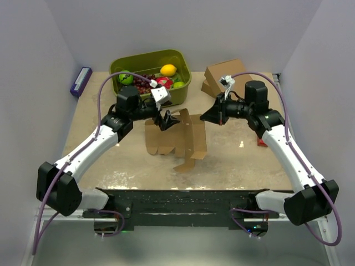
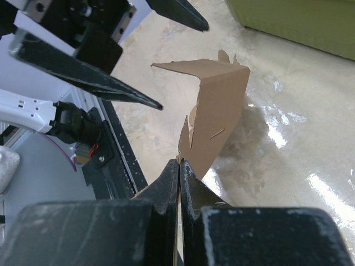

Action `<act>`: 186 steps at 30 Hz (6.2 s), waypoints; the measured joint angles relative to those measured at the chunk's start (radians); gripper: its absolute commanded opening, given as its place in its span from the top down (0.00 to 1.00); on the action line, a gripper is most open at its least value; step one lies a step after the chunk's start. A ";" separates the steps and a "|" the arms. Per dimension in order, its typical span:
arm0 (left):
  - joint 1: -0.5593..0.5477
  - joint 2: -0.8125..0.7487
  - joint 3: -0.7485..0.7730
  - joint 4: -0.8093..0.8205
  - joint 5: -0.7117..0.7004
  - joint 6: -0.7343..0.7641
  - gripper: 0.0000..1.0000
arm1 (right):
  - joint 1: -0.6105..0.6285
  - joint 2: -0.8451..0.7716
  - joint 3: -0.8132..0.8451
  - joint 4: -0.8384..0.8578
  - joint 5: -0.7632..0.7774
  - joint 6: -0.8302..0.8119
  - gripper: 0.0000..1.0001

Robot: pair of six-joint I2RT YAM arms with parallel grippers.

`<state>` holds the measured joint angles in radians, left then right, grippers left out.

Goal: Fold the paper box

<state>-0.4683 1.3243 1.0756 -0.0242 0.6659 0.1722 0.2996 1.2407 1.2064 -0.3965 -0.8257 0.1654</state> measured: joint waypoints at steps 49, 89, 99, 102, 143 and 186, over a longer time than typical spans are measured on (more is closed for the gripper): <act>-0.083 0.069 -0.096 -0.082 -0.800 -0.356 1.00 | 0.023 -0.085 -0.161 0.147 0.523 0.196 0.10; -0.083 0.027 -0.270 0.061 -0.532 -0.310 1.00 | -0.105 0.208 -0.287 0.368 0.492 0.146 0.41; -0.083 0.028 -0.270 0.063 -0.478 -0.306 1.00 | -0.097 0.208 -0.294 0.396 0.410 0.127 0.59; -0.083 0.033 -0.270 0.060 -0.462 -0.301 1.00 | -0.097 0.211 -0.294 0.406 0.401 0.118 0.71; 0.058 0.288 0.085 -0.027 -0.110 -0.217 0.07 | -0.049 0.146 -0.317 0.420 0.322 -0.026 1.00; -0.005 0.389 0.072 0.022 0.014 -0.152 1.00 | -0.024 0.125 -0.321 0.381 0.399 -0.029 0.21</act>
<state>-0.4728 1.7134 1.1481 -0.0025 0.6804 0.0204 0.2760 1.3655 0.8856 -0.0158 -0.4263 0.1364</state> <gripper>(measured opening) 0.028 0.656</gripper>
